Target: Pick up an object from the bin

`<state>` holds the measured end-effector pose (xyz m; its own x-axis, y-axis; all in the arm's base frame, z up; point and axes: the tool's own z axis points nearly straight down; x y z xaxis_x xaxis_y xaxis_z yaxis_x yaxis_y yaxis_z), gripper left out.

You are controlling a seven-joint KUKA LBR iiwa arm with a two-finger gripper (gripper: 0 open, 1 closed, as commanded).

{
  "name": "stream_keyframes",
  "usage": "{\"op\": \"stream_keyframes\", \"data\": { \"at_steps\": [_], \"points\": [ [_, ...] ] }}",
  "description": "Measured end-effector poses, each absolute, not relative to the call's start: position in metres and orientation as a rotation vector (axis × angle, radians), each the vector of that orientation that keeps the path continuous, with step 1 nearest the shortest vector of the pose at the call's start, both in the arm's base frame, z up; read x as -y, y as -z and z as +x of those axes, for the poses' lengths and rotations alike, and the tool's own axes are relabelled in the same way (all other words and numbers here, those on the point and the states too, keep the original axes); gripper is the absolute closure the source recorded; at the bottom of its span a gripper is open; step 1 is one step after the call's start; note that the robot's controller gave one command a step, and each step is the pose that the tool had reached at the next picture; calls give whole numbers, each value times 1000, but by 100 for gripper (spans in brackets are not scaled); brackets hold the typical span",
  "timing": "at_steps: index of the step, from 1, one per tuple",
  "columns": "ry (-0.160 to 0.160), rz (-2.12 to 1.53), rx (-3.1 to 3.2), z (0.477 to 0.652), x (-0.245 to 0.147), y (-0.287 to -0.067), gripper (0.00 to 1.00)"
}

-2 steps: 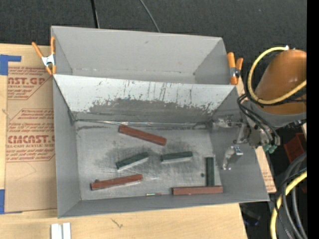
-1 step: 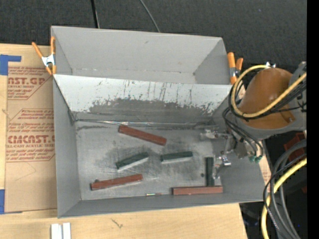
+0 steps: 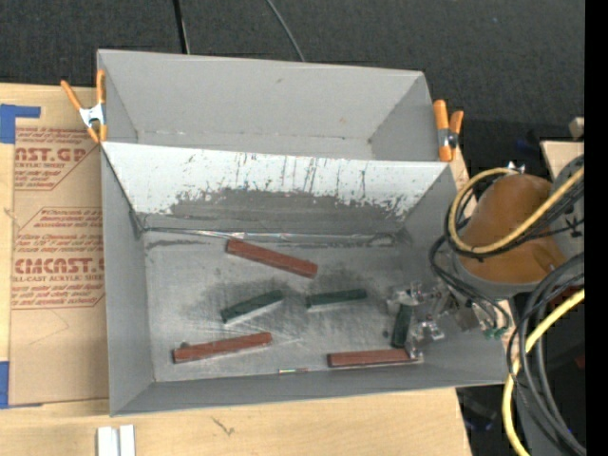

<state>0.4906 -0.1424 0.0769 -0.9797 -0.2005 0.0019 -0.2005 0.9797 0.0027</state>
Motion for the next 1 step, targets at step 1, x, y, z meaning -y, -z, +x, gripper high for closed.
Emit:
{"op": "stream_keyframes", "data": {
  "at_steps": [1],
  "points": [
    [4,317,3124,491,142,-77,100]
  ]
}}
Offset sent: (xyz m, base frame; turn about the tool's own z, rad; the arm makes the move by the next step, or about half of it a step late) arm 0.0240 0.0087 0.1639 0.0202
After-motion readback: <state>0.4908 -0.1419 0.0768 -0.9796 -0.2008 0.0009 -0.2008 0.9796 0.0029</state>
